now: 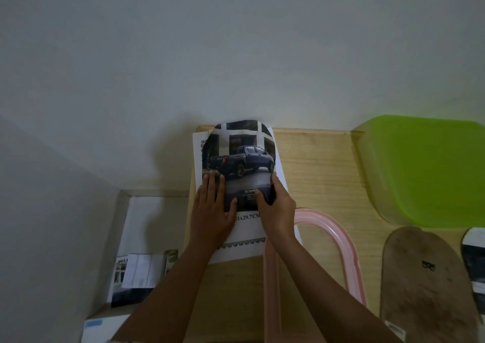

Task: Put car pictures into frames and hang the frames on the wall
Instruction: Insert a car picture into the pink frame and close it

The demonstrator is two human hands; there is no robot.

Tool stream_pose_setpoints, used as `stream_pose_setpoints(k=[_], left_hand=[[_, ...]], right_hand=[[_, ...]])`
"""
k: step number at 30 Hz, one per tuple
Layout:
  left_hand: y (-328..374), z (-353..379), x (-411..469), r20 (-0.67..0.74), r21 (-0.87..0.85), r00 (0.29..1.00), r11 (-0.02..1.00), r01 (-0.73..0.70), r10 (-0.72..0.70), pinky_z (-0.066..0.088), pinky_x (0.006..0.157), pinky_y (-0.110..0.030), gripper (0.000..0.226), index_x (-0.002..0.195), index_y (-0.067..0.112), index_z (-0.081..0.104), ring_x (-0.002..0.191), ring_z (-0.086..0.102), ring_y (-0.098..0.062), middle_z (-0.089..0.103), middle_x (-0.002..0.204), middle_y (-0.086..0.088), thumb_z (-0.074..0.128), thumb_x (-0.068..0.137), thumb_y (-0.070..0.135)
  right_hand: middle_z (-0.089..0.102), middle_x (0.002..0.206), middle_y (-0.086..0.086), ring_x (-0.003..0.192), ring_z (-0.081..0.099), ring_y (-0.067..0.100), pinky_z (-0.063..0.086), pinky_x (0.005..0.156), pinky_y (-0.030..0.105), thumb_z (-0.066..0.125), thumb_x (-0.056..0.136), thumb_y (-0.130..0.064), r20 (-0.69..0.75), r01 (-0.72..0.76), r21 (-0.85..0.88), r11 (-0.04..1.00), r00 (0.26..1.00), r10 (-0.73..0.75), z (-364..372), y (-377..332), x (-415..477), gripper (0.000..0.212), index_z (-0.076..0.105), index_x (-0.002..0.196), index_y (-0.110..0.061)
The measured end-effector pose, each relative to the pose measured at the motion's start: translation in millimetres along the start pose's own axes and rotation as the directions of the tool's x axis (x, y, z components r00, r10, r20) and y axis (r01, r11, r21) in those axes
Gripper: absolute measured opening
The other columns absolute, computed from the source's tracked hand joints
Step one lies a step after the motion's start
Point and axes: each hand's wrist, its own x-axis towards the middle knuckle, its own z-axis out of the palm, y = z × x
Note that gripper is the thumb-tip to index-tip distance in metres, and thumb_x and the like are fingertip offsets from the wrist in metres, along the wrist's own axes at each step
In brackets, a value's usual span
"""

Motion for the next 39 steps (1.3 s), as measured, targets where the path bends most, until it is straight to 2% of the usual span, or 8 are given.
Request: stream_pose_setpoints(k=[13,16,20,24,28,31,35,39], left_hand=[[1.9,-13.6,4.3,0.031,-0.277,0.998,0.959,0.059,-0.053,0.013,0.118,-0.041,0.069,0.146,0.012,0.022,0.144,0.009,-0.018,0.015,0.155,-0.008,0.018,0.09,0.053],[18.1,-34.5,5.1,-0.017,-0.486,0.989,0.865,0.123,-0.15,0.02,0.115,-0.048,0.061,0.143,0.014,0.028,0.142,0.016,-0.02,0.022,0.153,-0.007,0.027,0.092,0.046],[56.5,-67.9,10.4,-0.023,-0.575,0.981,0.805,0.146,-0.194,-0.007,0.115,-0.039,0.063,0.143,0.026,0.029,0.143,0.016,-0.019,0.028,0.151,-0.003,0.021,0.09,0.06],[113.4,-109.3,2.0,0.111,-0.844,0.991,0.52,0.135,-0.078,0.048,0.09,-0.02,0.04,0.137,0.024,0.036,0.111,0.053,-0.006,0.049,0.126,0.001,0.031,0.099,0.038],[159.2,-125.8,-22.0,0.146,-0.876,0.987,0.456,0.158,-0.061,0.029,0.101,-0.017,0.049,0.146,0.024,0.022,0.133,0.031,-0.008,0.031,0.146,0.004,0.03,0.099,0.037],[191.0,-131.2,-43.9,0.08,-0.904,0.995,0.416,0.097,-0.058,0.038,0.075,0.002,0.045,0.143,0.015,0.025,0.099,0.045,0.014,0.036,0.125,0.008,0.034,0.1,0.019],[219.7,-126.5,-71.7,0.059,-0.954,0.997,0.291,0.071,-0.05,0.046,0.07,-0.005,0.05,0.144,0.012,0.023,0.087,0.055,0.02,0.047,0.121,0.008,0.04,0.097,0.007],[239.8,-116.4,-99.2,0.036,-0.949,0.998,0.31,0.052,-0.058,0.045,0.075,-0.004,0.053,0.144,0.018,0.021,0.092,0.053,0.019,0.042,0.124,0.02,0.042,0.096,0.006]], right_hand=[[0.058,0.124,0.013,0.109,0.06,0.029,0.055,0.085,0.048,0.06,0.087,-0.009,0.235,-0.296,0.359,0.885,0.946,0.222,-35.5,-3.2,33.0,0.046,0.048,0.131,-0.021],[0.064,0.118,0.014,0.103,0.065,0.026,0.055,0.087,0.045,0.053,0.09,-0.002,0.271,-0.23,0.419,0.878,0.955,0.121,-46.1,-14.7,27.3,0.055,0.04,0.139,-0.023],[0.072,0.102,0.006,0.095,0.069,0.02,0.058,0.08,0.037,0.051,0.091,0.0,0.289,-0.107,0.496,0.861,0.956,-0.048,-70.7,-32.2,10.4,0.058,0.037,0.137,-0.033],[0.075,0.09,-0.002,0.089,0.07,0.016,0.058,0.075,0.029,0.05,0.09,0.002,0.331,-0.077,0.559,0.826,0.934,-0.137,-99.2,-40.6,-7.2,0.061,0.031,0.133,-0.037],[0.073,0.092,-0.004,0.089,0.068,0.009,0.054,0.071,0.021,0.05,0.09,0.004,0.345,-0.027,0.537,0.843,0.919,-0.19,-133.4,-38.9,-26.7,0.062,0.03,0.138,-0.031],[0.068,0.097,0.002,0.087,0.067,0.004,0.054,0.072,0.019,0.048,0.091,0.003,0.345,0.03,0.506,0.862,0.909,-0.234,-162.4,-36.2,-43.7,0.059,0.032,0.132,-0.036],[0.064,0.114,0.01,0.092,0.064,0.001,0.052,0.077,0.017,0.051,0.092,-0.002,0.336,0.111,0.435,0.894,0.901,-0.275,-200.2,-19.6,-64.5,0.057,0.036,0.129,-0.041],[0.062,0.079,-0.003,0.065,0.056,-0.007,0.046,0.062,0.01,0.051,0.092,-0.002,0.253,0.128,0.407,0.904,0.936,-0.246,-230.4,-0.3,-84.7,0.049,0.043,0.137,-0.019]])
